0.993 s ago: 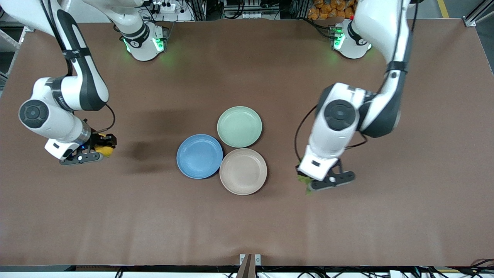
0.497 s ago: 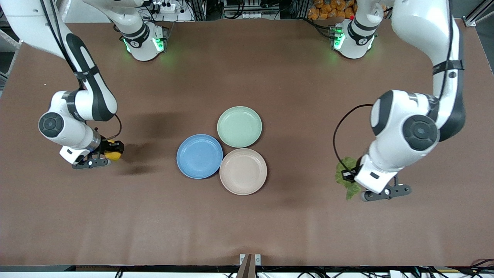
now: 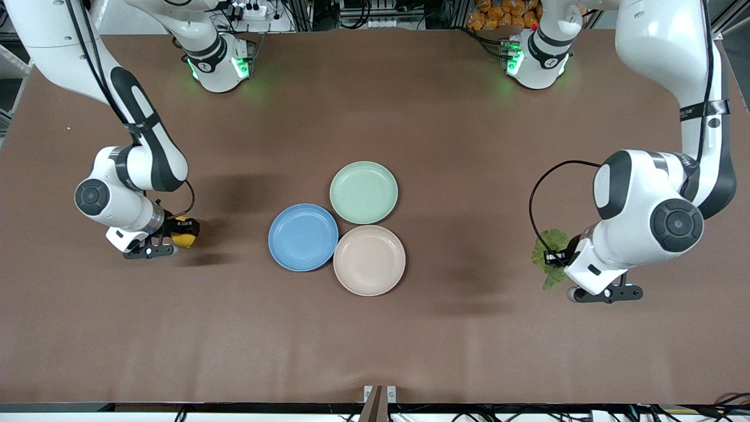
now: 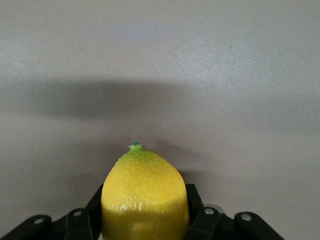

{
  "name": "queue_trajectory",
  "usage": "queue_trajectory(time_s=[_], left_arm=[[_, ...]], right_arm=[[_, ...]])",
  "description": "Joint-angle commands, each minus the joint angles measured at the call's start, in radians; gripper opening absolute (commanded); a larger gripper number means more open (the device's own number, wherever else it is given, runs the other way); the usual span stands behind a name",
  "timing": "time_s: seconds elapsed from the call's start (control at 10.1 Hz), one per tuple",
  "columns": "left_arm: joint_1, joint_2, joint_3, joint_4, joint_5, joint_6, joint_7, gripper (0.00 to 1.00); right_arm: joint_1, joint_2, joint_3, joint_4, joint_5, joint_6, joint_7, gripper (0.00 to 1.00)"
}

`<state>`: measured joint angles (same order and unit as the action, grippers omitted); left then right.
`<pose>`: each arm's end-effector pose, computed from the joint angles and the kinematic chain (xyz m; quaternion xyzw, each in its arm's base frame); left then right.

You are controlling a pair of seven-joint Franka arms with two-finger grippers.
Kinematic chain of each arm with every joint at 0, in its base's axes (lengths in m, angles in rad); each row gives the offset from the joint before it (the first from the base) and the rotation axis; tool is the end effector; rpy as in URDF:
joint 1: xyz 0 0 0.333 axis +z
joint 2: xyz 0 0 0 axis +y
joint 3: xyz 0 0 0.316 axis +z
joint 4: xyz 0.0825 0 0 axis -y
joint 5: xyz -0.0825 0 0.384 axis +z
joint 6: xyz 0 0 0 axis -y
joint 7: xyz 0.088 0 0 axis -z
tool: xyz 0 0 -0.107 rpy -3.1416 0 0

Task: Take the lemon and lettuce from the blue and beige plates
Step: 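Lower the lemon onto the table while the left gripper lowers the lettuce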

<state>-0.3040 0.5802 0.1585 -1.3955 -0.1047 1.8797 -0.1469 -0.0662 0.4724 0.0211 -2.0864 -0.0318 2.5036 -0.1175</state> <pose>0.6929 -0.1306 0.3653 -0.9990 -0.0080 0.0446 0.0012 0.5789 -0.0259 0.1900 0.9985 0.0482 -0.0277 0.0020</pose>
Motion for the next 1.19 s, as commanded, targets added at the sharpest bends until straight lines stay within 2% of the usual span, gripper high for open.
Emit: queue_trajectory(time_s=[0.0,0.1,0.2,0.3,0.4,0.7,0.99,1.09], left_arm=[[0.016,0.012,-0.007,-0.010,-0.026,-0.022,0.062,0.00],[0.038,0.013,-0.008,-0.011,-0.026,-0.024,0.087,0.30],[0.045,0.013,-0.008,-0.028,-0.026,-0.030,0.102,0.99],[0.046,0.013,-0.008,-0.034,-0.026,-0.030,0.124,1.00],[0.052,0.013,-0.005,-0.036,-0.026,-0.036,0.127,1.00],[0.077,-0.017,-0.005,-0.040,-0.026,-0.100,0.113,1.00],[0.080,-0.121,0.000,-0.149,-0.020,-0.103,0.106,1.00],[0.103,-0.178,-0.004,-0.205,-0.014,-0.096,0.106,1.00]], right_arm=[[0.019,0.035,-0.024,0.005,0.026,0.046,-0.007,0.18],[0.019,0.034,-0.026,0.005,0.026,0.044,-0.007,0.19],[0.019,0.035,-0.026,0.008,0.033,0.044,-0.005,0.34],[0.019,0.034,-0.026,0.008,0.091,0.044,-0.004,0.86],[0.023,0.026,-0.027,0.015,0.154,0.031,-0.007,1.00],[0.036,-0.014,-0.055,0.046,0.165,-0.008,-0.008,1.00],[0.036,-0.060,-0.070,0.152,0.170,-0.236,-0.004,1.00],[0.034,-0.086,-0.070,0.158,0.168,-0.268,0.004,1.00]])
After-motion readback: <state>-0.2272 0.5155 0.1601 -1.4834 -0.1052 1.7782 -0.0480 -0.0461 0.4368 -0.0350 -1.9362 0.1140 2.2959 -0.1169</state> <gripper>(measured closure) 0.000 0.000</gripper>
